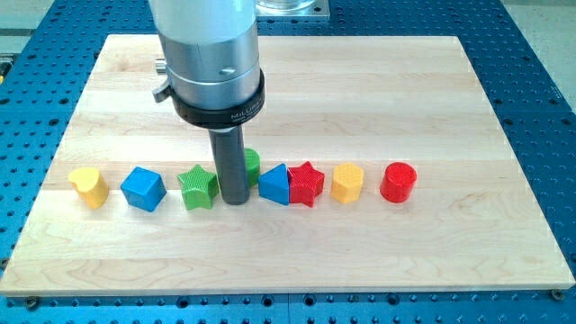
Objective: Slide the triangle below the green circle
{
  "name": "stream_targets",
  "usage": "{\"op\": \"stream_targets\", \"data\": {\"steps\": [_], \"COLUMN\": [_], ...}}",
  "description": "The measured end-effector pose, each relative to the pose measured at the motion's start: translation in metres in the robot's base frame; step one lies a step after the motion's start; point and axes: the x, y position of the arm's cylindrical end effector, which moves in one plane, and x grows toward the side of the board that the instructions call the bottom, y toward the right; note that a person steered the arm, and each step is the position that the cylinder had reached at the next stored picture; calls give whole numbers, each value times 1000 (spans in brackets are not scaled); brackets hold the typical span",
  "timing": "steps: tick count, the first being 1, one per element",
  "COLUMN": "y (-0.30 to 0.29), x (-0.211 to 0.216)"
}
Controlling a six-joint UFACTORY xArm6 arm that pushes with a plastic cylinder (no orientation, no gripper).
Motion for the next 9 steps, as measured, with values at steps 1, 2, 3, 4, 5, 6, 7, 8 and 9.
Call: {"op": "stream_targets", "data": {"steps": [1, 2, 3, 4, 5, 6, 7, 8, 9], "y": [8, 29, 54, 48, 35, 17, -2, -6, 17], "x": [-38, -75, -94, -69, -53, -36, 6, 48, 47]}}
